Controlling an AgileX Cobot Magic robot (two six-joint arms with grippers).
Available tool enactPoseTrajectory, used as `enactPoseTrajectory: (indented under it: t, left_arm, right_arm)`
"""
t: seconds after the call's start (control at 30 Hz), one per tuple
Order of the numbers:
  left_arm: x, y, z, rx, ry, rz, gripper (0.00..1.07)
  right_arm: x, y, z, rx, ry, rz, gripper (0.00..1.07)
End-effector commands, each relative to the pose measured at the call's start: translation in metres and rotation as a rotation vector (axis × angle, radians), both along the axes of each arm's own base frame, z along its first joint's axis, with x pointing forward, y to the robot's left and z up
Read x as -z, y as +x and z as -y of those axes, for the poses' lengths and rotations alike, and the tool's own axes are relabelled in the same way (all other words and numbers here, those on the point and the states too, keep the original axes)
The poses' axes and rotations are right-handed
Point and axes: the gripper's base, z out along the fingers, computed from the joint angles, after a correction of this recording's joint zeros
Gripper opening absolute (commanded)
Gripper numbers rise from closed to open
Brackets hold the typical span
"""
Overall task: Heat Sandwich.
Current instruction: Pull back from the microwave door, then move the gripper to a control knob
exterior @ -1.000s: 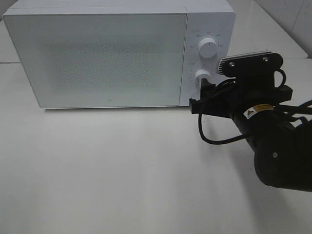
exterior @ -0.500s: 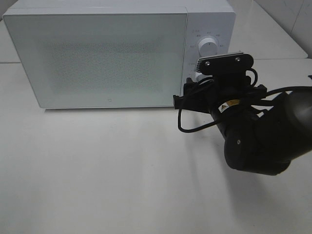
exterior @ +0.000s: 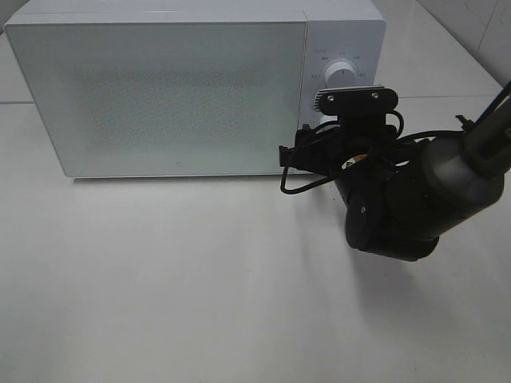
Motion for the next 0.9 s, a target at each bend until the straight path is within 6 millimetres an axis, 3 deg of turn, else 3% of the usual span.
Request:
enactPoseTrajectory:
  t: [0.03,0.3,0.9]
  left_arm:
    - [0.001,-0.002,0.0,0.007,-0.002,0.016,0.98]
    - [0.001,-0.002,0.0,0.007,-0.002,0.016,0.98]
    - [0.001,-0.002,0.0,0.007,-0.002,0.016,0.98]
  right_arm:
    - [-0.001,0.003,-0.002,-0.009,0.002,0.01,0.75]
    - [-0.003,0.012,0.009,0.022,0.008,0.021,0.74]
    - [-0.002,0.007,-0.002,-0.019,-0.002,0.004,0.74]
